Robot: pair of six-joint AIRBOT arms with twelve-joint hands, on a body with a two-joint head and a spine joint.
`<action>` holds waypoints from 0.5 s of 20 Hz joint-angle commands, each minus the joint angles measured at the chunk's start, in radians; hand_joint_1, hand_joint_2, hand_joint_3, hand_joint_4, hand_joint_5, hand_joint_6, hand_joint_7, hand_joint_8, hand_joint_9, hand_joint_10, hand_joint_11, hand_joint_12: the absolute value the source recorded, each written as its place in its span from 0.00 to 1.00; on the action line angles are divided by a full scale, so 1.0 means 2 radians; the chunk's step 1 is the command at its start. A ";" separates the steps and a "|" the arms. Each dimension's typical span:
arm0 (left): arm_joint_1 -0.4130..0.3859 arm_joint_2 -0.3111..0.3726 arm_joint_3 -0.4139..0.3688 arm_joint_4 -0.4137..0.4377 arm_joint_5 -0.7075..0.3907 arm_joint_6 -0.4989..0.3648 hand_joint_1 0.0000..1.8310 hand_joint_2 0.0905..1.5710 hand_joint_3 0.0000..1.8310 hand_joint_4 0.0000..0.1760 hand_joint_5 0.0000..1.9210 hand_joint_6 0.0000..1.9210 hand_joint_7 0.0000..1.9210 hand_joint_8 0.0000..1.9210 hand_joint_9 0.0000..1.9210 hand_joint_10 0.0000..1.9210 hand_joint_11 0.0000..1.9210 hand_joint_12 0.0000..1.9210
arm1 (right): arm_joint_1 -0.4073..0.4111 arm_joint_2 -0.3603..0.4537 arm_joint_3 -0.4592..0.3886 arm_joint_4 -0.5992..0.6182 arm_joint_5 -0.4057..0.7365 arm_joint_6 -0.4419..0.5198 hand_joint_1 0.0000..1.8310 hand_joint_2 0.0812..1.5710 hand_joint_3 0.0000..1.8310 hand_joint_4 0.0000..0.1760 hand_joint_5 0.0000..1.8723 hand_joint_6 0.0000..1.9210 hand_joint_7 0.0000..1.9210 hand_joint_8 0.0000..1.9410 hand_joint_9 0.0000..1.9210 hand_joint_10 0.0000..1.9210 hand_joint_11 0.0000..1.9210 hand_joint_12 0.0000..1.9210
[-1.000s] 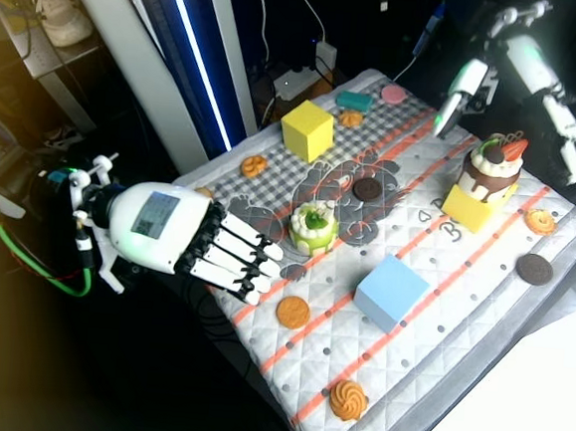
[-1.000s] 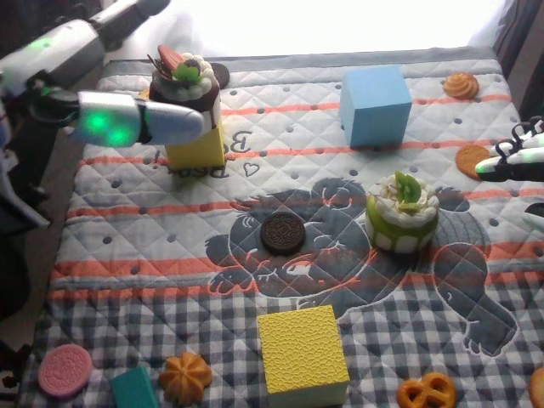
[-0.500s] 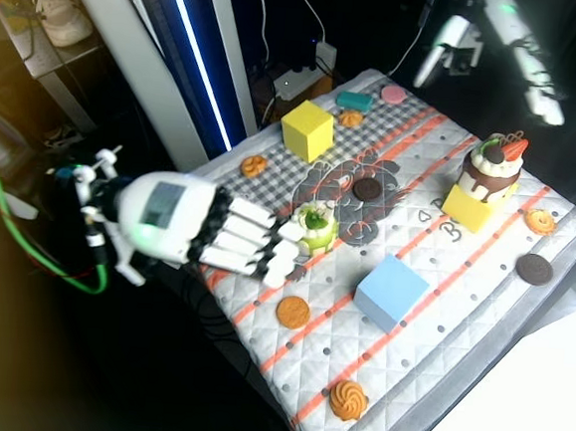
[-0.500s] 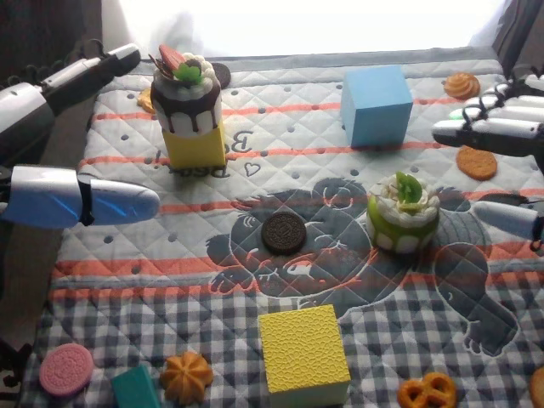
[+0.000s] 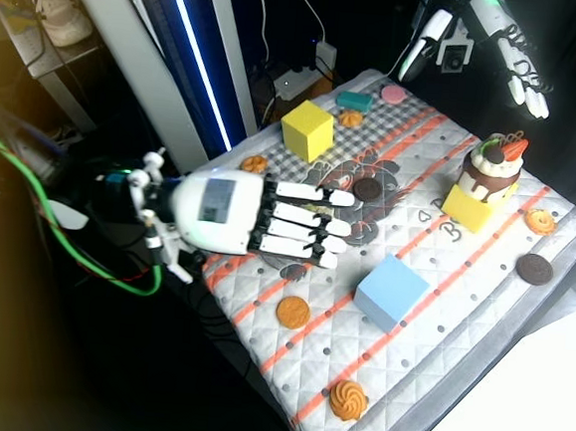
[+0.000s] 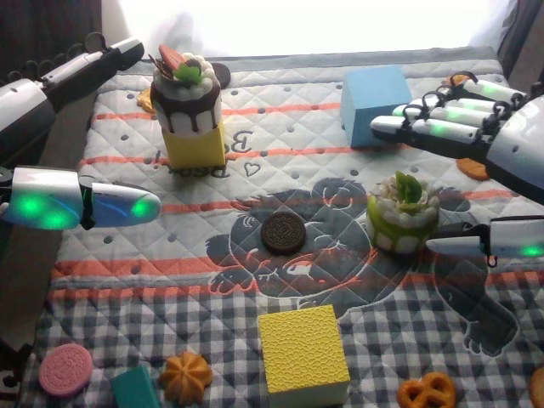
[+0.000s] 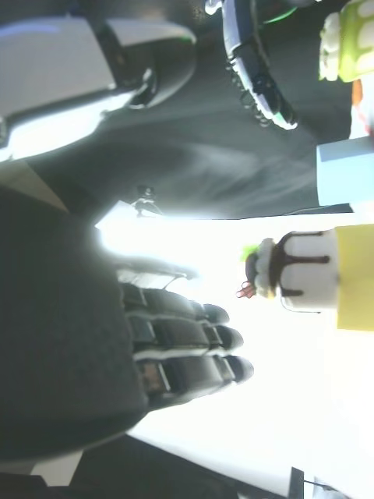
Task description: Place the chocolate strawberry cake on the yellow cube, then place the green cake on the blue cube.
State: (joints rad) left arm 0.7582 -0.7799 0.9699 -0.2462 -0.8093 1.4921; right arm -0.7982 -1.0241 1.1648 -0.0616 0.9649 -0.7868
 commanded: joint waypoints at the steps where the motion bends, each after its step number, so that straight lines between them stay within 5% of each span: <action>1: -0.003 0.004 0.000 -0.003 -0.065 -0.002 0.38 0.43 0.00 1.00 0.00 0.00 0.00 0.00 0.00 0.00 0.00 0.00 | 0.011 -0.001 0.003 0.003 0.049 0.001 0.50 0.59 0.00 0.65 0.10 0.00 0.16 0.00 0.16 0.00 0.00 0.39; 2: -0.002 0.004 0.000 -0.006 -0.067 -0.002 0.36 0.43 0.00 1.00 0.00 0.00 0.00 0.00 0.00 0.00 0.00 0.00 | 0.015 -0.006 0.006 -0.003 0.038 0.001 0.50 0.58 0.00 0.52 0.11 0.00 0.19 0.00 0.19 0.00 0.02 0.44; 4: 0.000 0.004 0.000 -0.009 -0.070 -0.002 0.33 0.43 0.00 1.00 0.00 0.00 0.00 0.00 0.00 0.00 0.00 0.00 | 0.018 -0.016 0.013 -0.007 0.024 0.001 0.52 0.58 0.00 0.42 0.11 0.00 0.18 0.00 0.19 0.00 0.02 0.45; 5: 0.001 0.004 0.000 -0.009 -0.071 -0.002 0.34 0.43 0.00 1.00 0.00 0.00 0.00 0.00 0.00 0.00 0.00 0.00 | 0.019 -0.017 0.015 -0.007 0.021 0.001 0.54 0.57 0.00 0.38 0.12 0.00 0.18 0.00 0.20 0.00 0.02 0.45; 6: 0.001 0.004 0.000 -0.009 -0.072 -0.002 0.33 0.43 0.00 1.00 0.00 0.00 0.00 0.00 0.00 0.00 0.00 0.00 | 0.019 -0.020 0.017 -0.007 0.015 0.001 0.55 0.57 0.00 0.50 0.11 0.00 0.18 0.00 0.19 0.00 0.02 0.45; 7: 0.001 0.004 0.000 -0.009 -0.072 -0.002 0.34 0.43 0.00 1.00 0.00 0.00 0.00 0.00 0.00 0.00 0.00 0.00 | 0.019 -0.022 0.018 -0.007 0.011 0.001 0.56 0.57 0.00 0.50 0.12 0.00 0.19 0.00 0.21 0.00 0.03 0.50; 10: 0.003 0.003 0.000 -0.011 -0.072 -0.002 0.34 0.44 0.00 1.00 0.00 0.00 0.00 0.00 0.00 0.00 0.00 0.00 | 0.019 -0.028 0.022 -0.008 0.004 0.001 0.57 0.57 0.00 0.29 0.14 0.00 0.23 0.00 0.25 0.01 0.05 0.52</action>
State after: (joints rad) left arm 0.7670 -0.7803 0.9699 -0.2661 -0.8253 1.4921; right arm -0.7696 -1.0786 1.2049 -0.0879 0.8818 -0.7864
